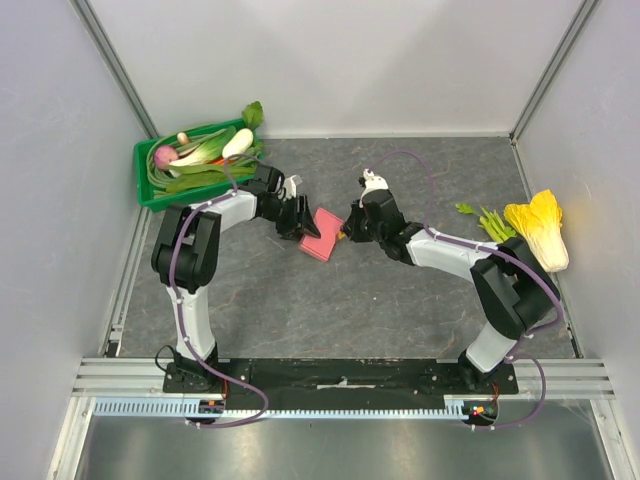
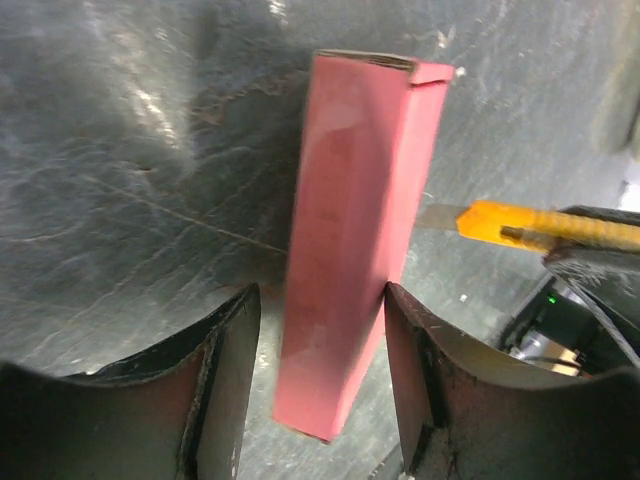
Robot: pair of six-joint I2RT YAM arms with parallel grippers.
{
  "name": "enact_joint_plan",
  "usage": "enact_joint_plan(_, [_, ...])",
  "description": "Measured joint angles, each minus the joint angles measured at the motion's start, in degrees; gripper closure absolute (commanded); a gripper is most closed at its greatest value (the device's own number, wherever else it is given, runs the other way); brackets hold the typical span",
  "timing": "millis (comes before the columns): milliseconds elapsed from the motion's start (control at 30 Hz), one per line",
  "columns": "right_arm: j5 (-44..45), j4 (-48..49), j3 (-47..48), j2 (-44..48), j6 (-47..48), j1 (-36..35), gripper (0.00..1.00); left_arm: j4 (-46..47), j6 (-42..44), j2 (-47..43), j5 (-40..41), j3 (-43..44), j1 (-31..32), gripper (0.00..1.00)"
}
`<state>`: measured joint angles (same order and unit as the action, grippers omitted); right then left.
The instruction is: Unpack the express box
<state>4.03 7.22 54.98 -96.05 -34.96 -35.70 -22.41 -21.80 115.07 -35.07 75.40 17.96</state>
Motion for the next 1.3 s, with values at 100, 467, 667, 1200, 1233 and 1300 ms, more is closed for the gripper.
enact_joint_plan(100, [0.5, -0.79, -0.02, 0.0, 0.2, 0.02, 1.0, 0.15, -0.68, 0.68, -3.87, 0.22, 0.0, 0.44])
enact_joint_plan(467, [1.4, -3.41, -0.83, -0.24, 0.26, 0.26, 1.0, 0.33, -1.73, 1.55, -9.88, 0.83, 0.0, 0.67])
enact_joint_plan(667, [2.05, -5.81, -0.83, 1.55, 0.55, 0.35, 1.0, -1.36, 0.61, 1.53, -8.28, 2.49, 0.07, 0.68])
enact_joint_plan(1200, [5.18, -7.56, -0.83, 13.55, 3.5, 5.44, 1.0, -13.88, 29.79, -7.5, 14.84, 9.57, 13.79, 0.64])
enact_joint_plan(1233, [5.2, -7.67, -0.87, 13.79, 3.54, 5.7, 1.0, -13.99, 31.45, -8.11, 16.5, 8.68, 15.23, 0.64])
enact_joint_plan(1300, [5.29, -7.72, -1.36, 14.58, 3.54, 6.38, 1.0, -14.05, 34.23, -9.42, 19.71, 6.27, 17.79, 0.64])
